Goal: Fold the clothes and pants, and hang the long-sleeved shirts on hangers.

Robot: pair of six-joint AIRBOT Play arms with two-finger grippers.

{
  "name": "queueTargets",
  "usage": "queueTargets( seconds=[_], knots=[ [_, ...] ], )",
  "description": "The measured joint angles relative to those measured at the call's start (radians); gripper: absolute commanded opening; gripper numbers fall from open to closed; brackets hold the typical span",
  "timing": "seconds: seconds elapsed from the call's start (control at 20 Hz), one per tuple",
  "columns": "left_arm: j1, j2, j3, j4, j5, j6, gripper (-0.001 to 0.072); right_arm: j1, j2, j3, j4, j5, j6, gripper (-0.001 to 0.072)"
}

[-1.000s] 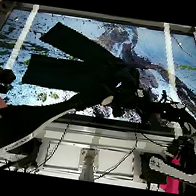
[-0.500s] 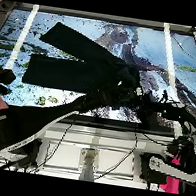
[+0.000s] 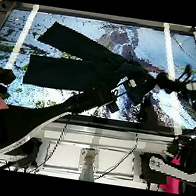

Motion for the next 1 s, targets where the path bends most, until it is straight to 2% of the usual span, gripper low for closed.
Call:
queueTargets(
  seconds=[0.15, 0.2, 0.3, 0.35, 0.45, 0.5, 0.55, 0.6, 0.85, 1.0],
  knots=[
    [0.000, 0.006, 0.000, -0.047, 0.013, -0.027, 0.0002, -0.005, 0.000, 0.137, -0.172, -0.087, 0.040, 0.0033],
    [0.002, 0.007, 0.000, -0.059, 0.019, -0.035, 0.0002, -0.009, 0.000, 0.173, -0.222, -0.121, 0.049, 0.0061],
    [0.013, 0.008, 0.000, -0.067, 0.034, -0.045, 0.0003, -0.020, 0.000, 0.219, -0.287, -0.178, 0.060, 0.0460],
    [0.021, 0.009, 0.000, -0.072, 0.045, -0.057, 0.0004, -0.026, 0.000, 0.235, -0.311, -0.205, 0.063, 0.0482],
    [0.046, 0.009, 0.000, -0.082, 0.069, -0.089, 0.0003, -0.034, -0.001, 0.252, -0.342, -0.212, 0.069, 0.0461],
    [0.063, 0.009, 0.000, -0.082, 0.079, -0.101, 0.0003, -0.038, 0.000, 0.259, -0.352, -0.214, 0.069, 0.0396],
    [0.086, 0.009, 0.000, -0.084, 0.085, -0.116, 0.0003, -0.043, 0.000, 0.262, -0.360, -0.206, 0.070, 0.0258],
    [0.113, 0.010, 0.000, -0.085, 0.088, -0.124, 0.0003, -0.048, -0.001, 0.265, -0.367, -0.182, 0.071, 0.0032],
    [0.293, 0.045, -0.005, -0.085, 0.099, -0.146, 0.0004, -0.106, -0.004, 0.261, -0.385, 0.027, 0.074, 0.0027],
    [0.412, 0.110, -0.046, -0.085, 0.100, -0.119, 0.0003, -0.196, -0.005, 0.181, -0.290, 0.187, 0.027, 0.0027]
  ],
)
